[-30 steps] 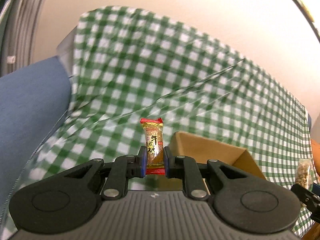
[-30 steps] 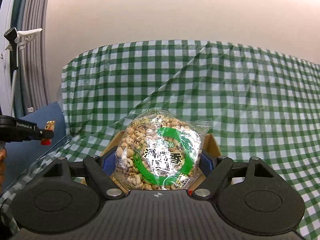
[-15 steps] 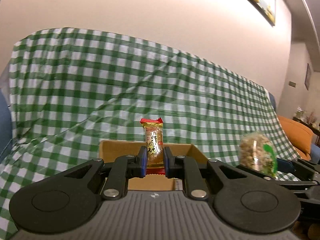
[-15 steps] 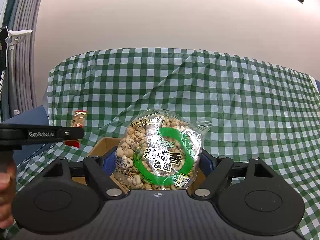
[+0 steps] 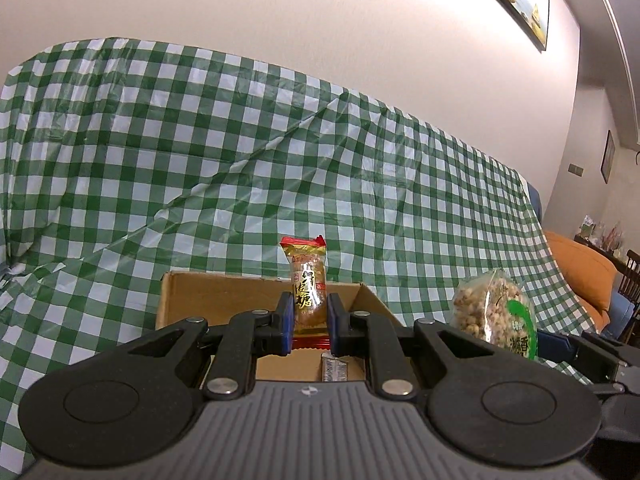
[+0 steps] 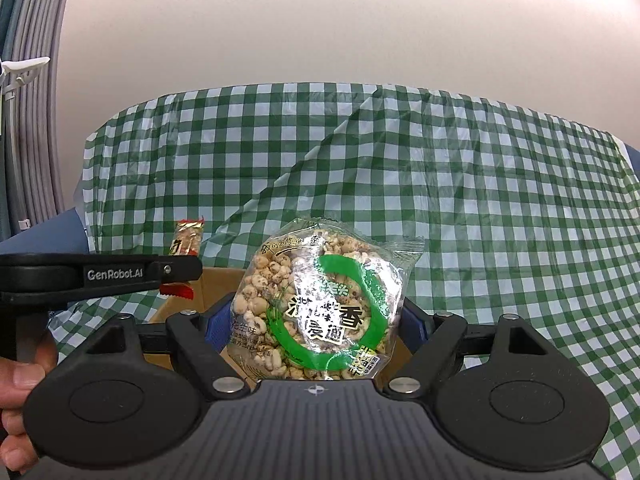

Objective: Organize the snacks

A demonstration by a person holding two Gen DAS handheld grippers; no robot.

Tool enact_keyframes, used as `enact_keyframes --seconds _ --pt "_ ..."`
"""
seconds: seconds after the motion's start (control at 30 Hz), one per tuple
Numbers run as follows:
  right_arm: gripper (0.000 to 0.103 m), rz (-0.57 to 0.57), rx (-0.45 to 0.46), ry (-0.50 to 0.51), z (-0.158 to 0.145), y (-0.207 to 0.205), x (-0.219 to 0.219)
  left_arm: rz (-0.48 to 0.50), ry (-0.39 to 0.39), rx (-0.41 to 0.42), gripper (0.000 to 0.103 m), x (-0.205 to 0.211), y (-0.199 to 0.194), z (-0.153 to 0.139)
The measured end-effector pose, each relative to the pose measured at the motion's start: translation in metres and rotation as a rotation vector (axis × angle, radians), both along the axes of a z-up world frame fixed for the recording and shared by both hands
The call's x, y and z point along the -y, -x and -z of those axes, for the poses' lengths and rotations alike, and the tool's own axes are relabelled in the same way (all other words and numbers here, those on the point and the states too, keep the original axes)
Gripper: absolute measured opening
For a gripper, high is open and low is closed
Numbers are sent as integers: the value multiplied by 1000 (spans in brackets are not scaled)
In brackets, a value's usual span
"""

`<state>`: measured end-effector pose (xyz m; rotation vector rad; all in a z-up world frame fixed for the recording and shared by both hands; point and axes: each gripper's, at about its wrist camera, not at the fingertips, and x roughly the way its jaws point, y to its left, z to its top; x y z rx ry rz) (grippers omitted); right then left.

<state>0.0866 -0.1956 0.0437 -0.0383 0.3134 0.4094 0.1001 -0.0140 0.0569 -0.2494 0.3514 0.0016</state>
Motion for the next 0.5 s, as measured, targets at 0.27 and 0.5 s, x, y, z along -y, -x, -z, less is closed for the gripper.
enact_keyframes --seconds 0.27,0.5 --pt "101 73 3 53 6 -7 -9 11 17 14 60 -6 1 -5" --pt "102 112 -19 15 6 -12 2 -37 -13 20 64 -22 20 -11"
